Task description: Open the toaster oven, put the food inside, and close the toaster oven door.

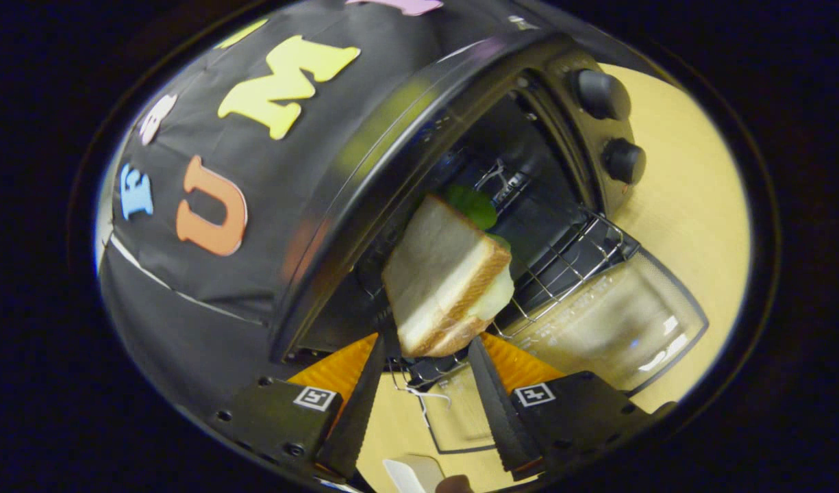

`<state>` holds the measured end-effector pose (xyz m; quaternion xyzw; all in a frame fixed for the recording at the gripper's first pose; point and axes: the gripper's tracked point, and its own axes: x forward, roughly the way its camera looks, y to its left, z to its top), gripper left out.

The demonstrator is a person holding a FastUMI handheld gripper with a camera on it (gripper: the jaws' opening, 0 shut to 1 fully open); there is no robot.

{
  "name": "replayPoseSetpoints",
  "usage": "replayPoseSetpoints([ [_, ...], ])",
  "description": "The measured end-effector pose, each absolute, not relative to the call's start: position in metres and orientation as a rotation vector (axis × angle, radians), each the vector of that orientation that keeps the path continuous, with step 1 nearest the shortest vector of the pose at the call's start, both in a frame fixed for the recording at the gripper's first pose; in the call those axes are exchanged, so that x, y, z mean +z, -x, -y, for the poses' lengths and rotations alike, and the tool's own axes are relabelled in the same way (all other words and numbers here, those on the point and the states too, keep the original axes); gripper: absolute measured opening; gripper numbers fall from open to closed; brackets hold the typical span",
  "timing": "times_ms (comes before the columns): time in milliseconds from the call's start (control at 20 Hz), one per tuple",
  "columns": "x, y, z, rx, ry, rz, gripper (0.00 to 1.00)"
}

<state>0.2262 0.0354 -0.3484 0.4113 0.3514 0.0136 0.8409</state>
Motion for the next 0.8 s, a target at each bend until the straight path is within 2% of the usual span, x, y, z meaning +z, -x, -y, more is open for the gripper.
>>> replayPoseSetpoints([
  [150,-0.345,-0.214,-0.036,0.037,-0.781,-0.795,0.81],
  [400,-0.307,-0.182,-0.029,0.056,-0.646,-0.749,0.83],
  [600,-0.284,-0.143,-0.016,0.058,-0.456,-0.691,0.96],
  [800,-0.27,-0.1,-0.008,0.091,-0.243,-0.626,0.97],
])
